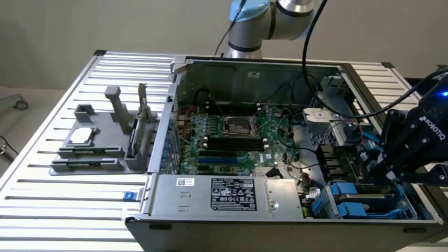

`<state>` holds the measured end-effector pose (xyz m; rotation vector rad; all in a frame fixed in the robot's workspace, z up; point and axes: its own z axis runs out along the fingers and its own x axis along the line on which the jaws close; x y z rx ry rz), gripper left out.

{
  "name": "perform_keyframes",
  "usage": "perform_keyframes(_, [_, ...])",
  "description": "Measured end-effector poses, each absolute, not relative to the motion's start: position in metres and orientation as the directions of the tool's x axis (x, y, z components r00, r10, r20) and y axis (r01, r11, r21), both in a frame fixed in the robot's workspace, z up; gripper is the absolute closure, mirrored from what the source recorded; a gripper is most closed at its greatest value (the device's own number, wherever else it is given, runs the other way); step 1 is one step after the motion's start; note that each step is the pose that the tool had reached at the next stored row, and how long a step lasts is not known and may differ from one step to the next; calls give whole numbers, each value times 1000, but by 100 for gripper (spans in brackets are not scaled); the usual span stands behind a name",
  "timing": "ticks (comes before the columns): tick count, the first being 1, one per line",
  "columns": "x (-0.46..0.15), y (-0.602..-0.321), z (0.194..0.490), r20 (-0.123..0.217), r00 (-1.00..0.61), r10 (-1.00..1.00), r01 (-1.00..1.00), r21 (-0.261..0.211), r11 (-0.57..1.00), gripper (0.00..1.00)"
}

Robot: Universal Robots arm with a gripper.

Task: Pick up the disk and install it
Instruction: 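Insert the first disk wire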

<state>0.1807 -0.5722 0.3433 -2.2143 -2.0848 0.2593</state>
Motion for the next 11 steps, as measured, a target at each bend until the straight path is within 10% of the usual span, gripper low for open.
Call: perform_keyframes(11, [181, -576, 343, -62, 30, 998, 983, -181, -41, 84])
